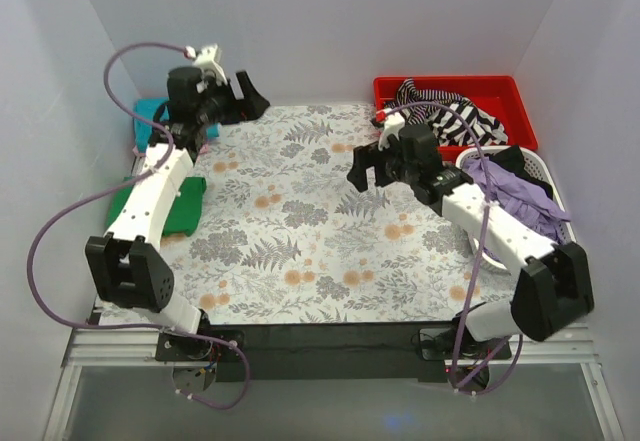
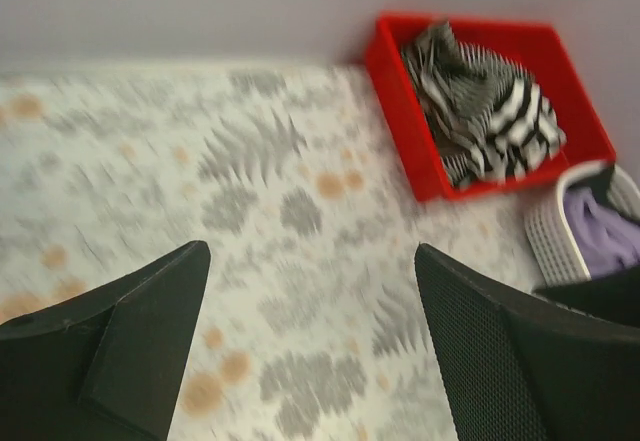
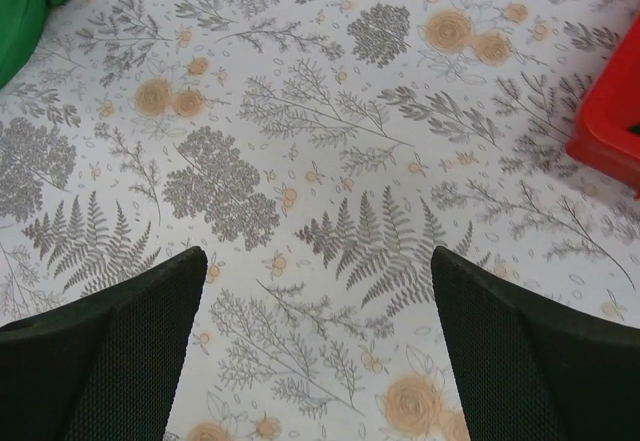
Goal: Fold and stack the t-shirts
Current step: Reset both grippers
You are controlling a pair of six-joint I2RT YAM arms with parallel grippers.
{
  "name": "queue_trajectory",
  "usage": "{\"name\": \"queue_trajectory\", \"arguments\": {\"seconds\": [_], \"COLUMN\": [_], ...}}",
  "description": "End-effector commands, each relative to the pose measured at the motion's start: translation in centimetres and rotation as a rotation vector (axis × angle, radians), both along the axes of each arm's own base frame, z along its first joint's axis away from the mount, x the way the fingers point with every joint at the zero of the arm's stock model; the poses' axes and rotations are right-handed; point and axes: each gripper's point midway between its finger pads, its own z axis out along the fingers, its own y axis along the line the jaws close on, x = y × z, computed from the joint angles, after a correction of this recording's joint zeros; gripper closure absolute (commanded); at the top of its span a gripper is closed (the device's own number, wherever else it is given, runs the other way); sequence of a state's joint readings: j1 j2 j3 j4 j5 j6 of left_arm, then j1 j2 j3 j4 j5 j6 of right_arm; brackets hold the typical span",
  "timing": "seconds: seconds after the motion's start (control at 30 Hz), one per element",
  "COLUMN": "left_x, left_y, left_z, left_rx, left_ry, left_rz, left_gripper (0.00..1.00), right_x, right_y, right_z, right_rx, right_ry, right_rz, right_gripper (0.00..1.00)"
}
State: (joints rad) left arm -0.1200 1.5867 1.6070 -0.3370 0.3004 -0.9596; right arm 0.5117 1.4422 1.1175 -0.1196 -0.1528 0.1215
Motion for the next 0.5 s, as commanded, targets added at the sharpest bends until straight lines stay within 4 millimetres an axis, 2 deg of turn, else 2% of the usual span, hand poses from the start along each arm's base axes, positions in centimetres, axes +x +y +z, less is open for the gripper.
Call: {"name": "queue_trajectory", "arguments": {"seconds": [0.0,0.03,0.07,0.1,0.13,0.17,0.2,0.23,0.27,0.3,0.47], "left_x": [-5.7,-7.4,-8.3,-10.2,-11.2,-12.0,-12.7,-13.3,-13.6,-13.5,-13.3], "left_y": [-1.4,-1.4,-1.9,-2.1,-2.1,-2.2,-2.2,-1.9,-1.7,-1.4,-1.2], "left_z": [-4.7,-8.5,-8.4,-6.6,-8.9,-8.4,-8.5,-7.2,-8.0,-7.9,-9.0], "left_rx": [-0.084,-0.080,-0.089,-0.108,-0.123,-0.144,-0.149,-0.154,-0.150,-0.131,-0.104], "left_ry": [0.169,0.238,0.211,0.145,0.155,0.130,0.113,0.052,0.063,0.049,0.096], "left_rz": [-0.027,-0.022,-0.040,-0.058,-0.056,-0.059,-0.063,-0.058,-0.045,-0.035,-0.024], "left_gripper": [0.16,0.16,0.16,0.16,0.16,0.16,0.15,0.15,0.15,0.15,0.15], "right_x": [-2.0,-2.6,-3.1,-3.4,-3.7,-4.3,-4.7,-5.1,-5.5,-5.8,-6.6], "right_y": [-3.1,-4.1,-4.6,-5.7,-6.6,-7.2,-7.8,-8.5,-8.9,-9.2,-10.6], "right_z": [0.1,-1.2,-1.3,-0.6,-0.8,-1.6,-1.0,-1.2,-1.7,-1.2,-1.8], "right_rx": [-0.057,-0.086,-0.084,-0.086,-0.104,-0.112,-0.104,-0.117,-0.128,-0.122,-0.150], "right_ry": [-0.035,-0.023,-0.026,-0.053,-0.059,-0.047,-0.066,-0.065,-0.059,-0.072,-0.070], "right_rz": [-0.078,-0.111,-0.125,-0.165,-0.194,-0.214,-0.234,-0.256,-0.263,-0.271,-0.312], "right_gripper": [0.02,0.02,0.01,0.02,0.02,0.02,0.02,0.02,0.02,0.02,0.01]}}
